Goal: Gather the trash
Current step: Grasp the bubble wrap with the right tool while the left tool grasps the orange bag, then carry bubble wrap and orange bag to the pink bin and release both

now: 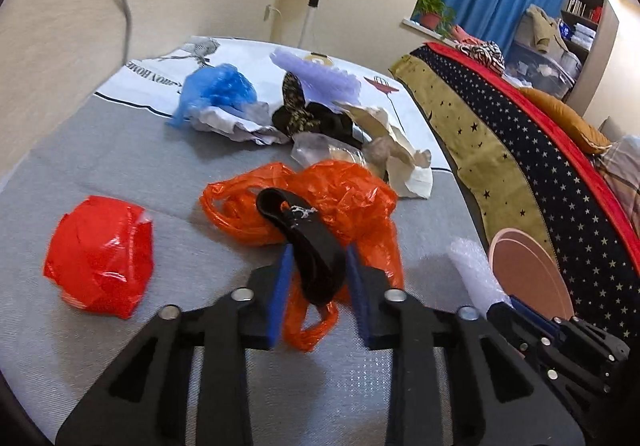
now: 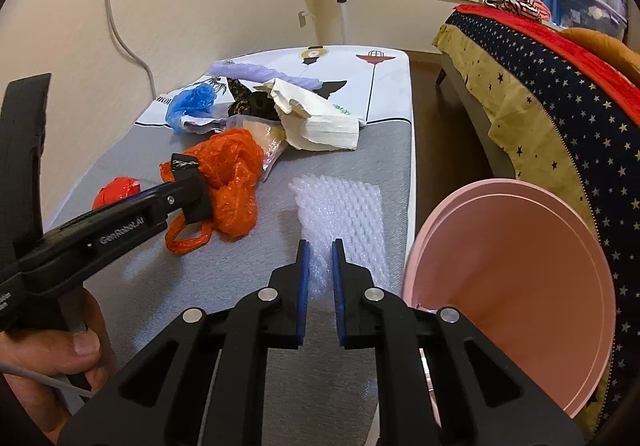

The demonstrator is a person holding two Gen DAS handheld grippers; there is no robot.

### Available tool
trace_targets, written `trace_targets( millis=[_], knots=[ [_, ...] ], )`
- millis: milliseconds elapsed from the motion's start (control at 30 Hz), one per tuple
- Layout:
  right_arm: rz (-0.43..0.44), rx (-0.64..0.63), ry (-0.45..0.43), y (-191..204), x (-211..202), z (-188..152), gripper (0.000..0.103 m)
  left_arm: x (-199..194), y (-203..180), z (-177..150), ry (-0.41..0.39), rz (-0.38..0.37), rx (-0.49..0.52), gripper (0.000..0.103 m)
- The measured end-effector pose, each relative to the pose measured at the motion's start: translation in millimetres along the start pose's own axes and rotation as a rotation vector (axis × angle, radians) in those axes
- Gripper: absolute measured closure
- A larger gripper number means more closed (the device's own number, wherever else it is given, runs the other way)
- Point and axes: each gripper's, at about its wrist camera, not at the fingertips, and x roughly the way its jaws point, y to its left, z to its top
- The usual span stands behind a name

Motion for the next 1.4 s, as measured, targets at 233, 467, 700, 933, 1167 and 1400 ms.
trace_targets(
  millis=[233,467,700,933,1167,1400],
  knots=[
    [-0.014,0.001,-0.046,-2,-13,5,0.092,-9,-5,0,-0.020,0.006,0.024,0.098],
    [-0.035,0.007,-0.115,-6,-40,11,0.092,-26,-10,1,-0.046,-0.009,0.045,0.099],
    [-0.063,0.014,-0.172,-11,-73,11,0.092,-48,-25,-3,-0.086,-0.034,0.089,0.099],
    [-0.094,0.046,-0.211,-25,-109,9,0.092,-69,-49,-12,-0.113,-0.096,0.144,0.099],
    [-0.141,0.061,-0.239,-44,-145,10,0.092,-79,-69,-17,-0.118,-0.157,0.177,0.099],
    [-0.189,0.084,-0.249,-67,-175,15,0.092,-77,-90,-23,-0.107,-0.199,0.210,0.099]
  ],
)
